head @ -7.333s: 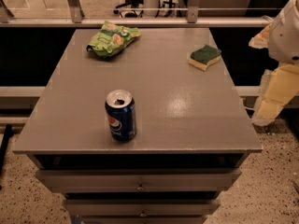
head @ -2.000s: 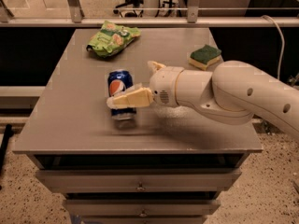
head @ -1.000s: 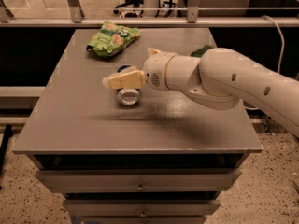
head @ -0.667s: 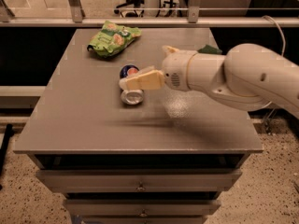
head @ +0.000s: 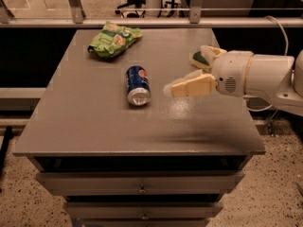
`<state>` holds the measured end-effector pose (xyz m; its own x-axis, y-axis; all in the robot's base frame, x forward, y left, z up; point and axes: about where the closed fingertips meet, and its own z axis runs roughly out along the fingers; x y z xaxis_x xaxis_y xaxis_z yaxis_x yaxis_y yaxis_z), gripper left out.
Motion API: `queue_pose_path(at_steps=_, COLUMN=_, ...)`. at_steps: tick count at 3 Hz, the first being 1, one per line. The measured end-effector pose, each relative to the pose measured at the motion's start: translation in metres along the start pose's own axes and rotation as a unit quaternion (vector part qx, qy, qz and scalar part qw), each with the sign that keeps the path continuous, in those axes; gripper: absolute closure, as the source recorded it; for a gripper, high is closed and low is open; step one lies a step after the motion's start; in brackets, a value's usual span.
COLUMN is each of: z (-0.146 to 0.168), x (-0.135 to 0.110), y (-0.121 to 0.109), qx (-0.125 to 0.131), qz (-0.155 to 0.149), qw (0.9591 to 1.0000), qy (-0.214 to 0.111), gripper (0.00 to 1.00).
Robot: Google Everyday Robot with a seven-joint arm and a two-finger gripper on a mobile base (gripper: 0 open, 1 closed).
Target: Knock pepsi can over
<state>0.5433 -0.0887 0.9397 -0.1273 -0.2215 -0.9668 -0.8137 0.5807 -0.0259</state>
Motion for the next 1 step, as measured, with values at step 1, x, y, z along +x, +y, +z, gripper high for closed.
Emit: queue_pose_path(at_steps=1, z=0.0072, x=-0.0023, y=0.0028, qx=-0.002, qz=-0.002, qw=1.0, qy=0.0, gripper=0.0)
